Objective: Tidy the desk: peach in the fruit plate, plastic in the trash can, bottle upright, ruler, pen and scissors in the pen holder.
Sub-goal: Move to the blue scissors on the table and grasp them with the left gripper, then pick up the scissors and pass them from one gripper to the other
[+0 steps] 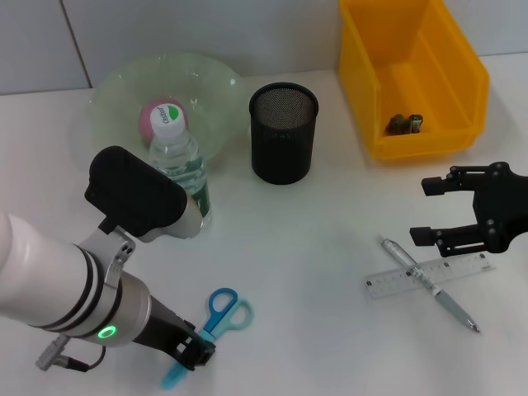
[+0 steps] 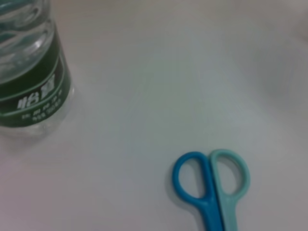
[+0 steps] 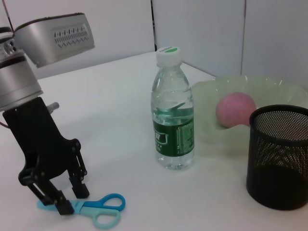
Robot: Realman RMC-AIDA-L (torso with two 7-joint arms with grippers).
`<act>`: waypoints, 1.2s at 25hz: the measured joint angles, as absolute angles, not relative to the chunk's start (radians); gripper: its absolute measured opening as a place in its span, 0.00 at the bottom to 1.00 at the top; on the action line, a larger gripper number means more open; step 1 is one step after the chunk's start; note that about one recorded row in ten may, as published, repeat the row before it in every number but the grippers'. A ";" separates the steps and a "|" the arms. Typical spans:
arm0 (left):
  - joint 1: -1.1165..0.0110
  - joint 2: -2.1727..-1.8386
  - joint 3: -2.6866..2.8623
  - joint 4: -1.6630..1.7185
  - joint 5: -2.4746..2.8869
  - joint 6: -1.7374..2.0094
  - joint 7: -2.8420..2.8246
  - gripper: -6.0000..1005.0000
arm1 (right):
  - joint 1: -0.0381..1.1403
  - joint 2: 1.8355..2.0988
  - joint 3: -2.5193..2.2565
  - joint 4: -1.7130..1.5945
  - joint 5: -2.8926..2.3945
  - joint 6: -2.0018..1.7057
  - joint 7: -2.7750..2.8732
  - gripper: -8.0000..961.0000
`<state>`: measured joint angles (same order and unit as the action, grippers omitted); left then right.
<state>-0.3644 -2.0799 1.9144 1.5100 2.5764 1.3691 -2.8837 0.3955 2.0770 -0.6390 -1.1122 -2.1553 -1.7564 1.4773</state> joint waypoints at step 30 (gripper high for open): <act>-0.342 -2.076 1.925 1.660 2.574 1.401 -2.879 0.22 | 0.393 2.076 -0.551 -1.098 -2.134 -1.748 1.493 0.85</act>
